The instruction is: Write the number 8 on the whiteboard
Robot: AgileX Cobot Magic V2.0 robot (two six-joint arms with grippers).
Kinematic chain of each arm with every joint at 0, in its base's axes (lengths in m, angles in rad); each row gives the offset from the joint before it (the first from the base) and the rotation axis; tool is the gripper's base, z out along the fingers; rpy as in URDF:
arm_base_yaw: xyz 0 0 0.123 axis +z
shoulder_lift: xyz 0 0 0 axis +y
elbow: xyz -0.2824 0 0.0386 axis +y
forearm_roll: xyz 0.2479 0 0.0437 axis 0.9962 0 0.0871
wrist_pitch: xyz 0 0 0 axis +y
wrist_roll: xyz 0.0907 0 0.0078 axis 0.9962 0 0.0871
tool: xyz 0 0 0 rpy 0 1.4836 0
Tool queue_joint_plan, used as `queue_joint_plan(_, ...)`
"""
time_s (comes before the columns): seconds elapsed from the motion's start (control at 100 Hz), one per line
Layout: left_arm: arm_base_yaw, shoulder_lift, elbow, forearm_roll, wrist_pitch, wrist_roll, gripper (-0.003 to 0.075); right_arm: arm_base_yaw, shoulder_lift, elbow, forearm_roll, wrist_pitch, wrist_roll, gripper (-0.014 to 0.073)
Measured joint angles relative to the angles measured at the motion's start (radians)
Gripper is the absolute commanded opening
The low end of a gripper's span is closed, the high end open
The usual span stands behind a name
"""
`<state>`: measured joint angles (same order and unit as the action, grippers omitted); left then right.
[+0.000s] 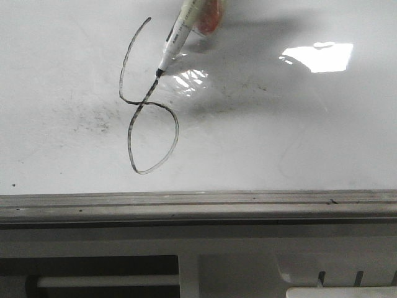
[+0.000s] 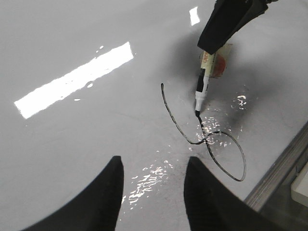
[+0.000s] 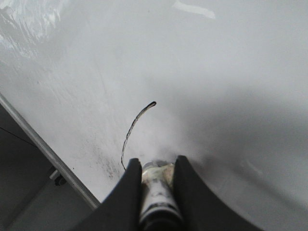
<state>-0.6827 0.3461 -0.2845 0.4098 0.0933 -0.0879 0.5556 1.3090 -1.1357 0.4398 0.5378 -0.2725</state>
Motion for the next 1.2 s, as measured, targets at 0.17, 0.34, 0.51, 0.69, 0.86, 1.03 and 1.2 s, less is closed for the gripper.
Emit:
queue_joint_plan(0.17, 0.000, 0.000, 0.000, 0.000, 0.000, 0.000, 0.0283, 0.000, -0.001, 0.000, 0.007, -0.039, 0.001, -0.0044)
queue_joint_plan(0.34, 0.000, 0.000, 0.000, 0.000, 0.000, 0.000, 0.0283, 0.000, -0.004, -0.003, 0.010, -0.097, 0.002, -0.0043)
queue_joint_plan(0.51, 0.000, 0.000, 0.000, 0.000, 0.000, 0.000, 0.0283, 0.000, -0.004, -0.027, 0.010, -0.140, 0.002, -0.0044)
queue_joint_plan(0.69, 0.000, 0.000, 0.000, 0.000, 0.000, 0.000, 0.0283, 0.000, -0.004, -0.050, -0.004, -0.160, 0.002, -0.0044)
queue_joint_plan(0.86, 0.000, 0.012, 0.000, 0.000, -0.034, 0.000, 0.0283, 0.007, -0.004, -0.054, -0.017, -0.134, -0.004, -0.0044)
queue_joint_plan(1.03, 0.000, 0.120, 0.000, 0.000, -0.099, 0.000, 0.0285, 0.096, 0.005, -0.054, -0.072, -0.070, -0.036, -0.0043)
queue_joint_plan(1.2, -0.028, 0.278, 0.000, 0.000, -0.221, 0.000, 0.0301, 0.225, 0.009, -0.048, -0.102, -0.023, -0.049, -0.0043)
